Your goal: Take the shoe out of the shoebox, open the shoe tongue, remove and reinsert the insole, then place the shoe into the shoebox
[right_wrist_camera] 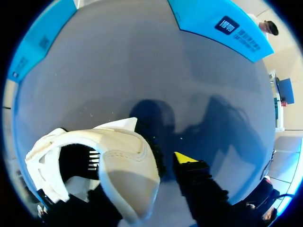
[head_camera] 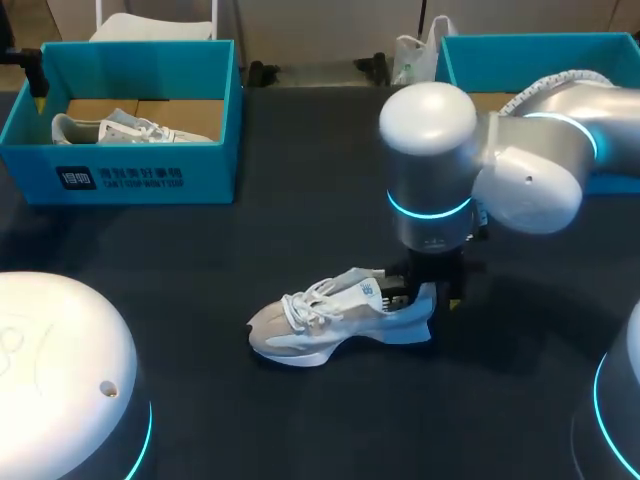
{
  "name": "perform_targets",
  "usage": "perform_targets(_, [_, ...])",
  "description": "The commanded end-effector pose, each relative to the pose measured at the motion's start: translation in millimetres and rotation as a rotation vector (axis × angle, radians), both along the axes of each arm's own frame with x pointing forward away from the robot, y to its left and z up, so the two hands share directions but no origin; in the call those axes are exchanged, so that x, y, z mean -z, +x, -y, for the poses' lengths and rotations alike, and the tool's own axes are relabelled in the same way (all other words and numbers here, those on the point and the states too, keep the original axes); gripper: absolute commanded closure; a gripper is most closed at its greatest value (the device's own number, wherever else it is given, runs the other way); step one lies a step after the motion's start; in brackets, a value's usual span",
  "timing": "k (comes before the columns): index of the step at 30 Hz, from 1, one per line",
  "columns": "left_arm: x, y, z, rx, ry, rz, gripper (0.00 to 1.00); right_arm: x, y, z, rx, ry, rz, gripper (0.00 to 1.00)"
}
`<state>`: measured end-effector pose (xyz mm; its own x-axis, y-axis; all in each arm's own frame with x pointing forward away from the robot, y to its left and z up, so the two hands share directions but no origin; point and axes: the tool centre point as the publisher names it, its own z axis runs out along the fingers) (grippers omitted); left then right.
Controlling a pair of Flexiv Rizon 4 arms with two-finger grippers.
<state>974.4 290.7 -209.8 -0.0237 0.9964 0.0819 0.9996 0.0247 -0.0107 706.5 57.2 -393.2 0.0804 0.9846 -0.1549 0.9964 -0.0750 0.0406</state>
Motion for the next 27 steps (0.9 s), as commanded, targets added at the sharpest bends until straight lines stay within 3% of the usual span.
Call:
perform_targets(1, [0,-1.4,0,0.000,0.003,0.003,0.00,-8,-2.5,4,0.004,0.018,0.007,0.00])
perform_targets(5, [0,-1.4,0,0.000,0.003,0.003,0.00,-24,-4.6,2,0.006,0.045,0.020,0.00])
perform_targets(12, [0,-1.4,0,0.000,0.003,0.003,0.00,-57,-8.3,5,-0.019,0.198,0.045,0.00])
perform_targets(15, [0,-1.4,0,0.000,0.003,0.003,0.00,-68,-5.8,9,-0.056,0.267,0.018,0.00])
perform_targets(17, [0,-1.4,0,0.000,0.003,0.003,0.00,-76,-1.6,19,-0.121,0.417,0.001,0.00])
perform_targets(18, [0,-1.4,0,0.000,0.003,0.003,0.00,-78,0.5,23,-0.137,0.440,-0.048,0.00])
perform_targets(27, [0,-1.4,0,0.000,0.003,0.003,0.00,-80,1.1,24,-0.157,0.403,-0.074,0.00])
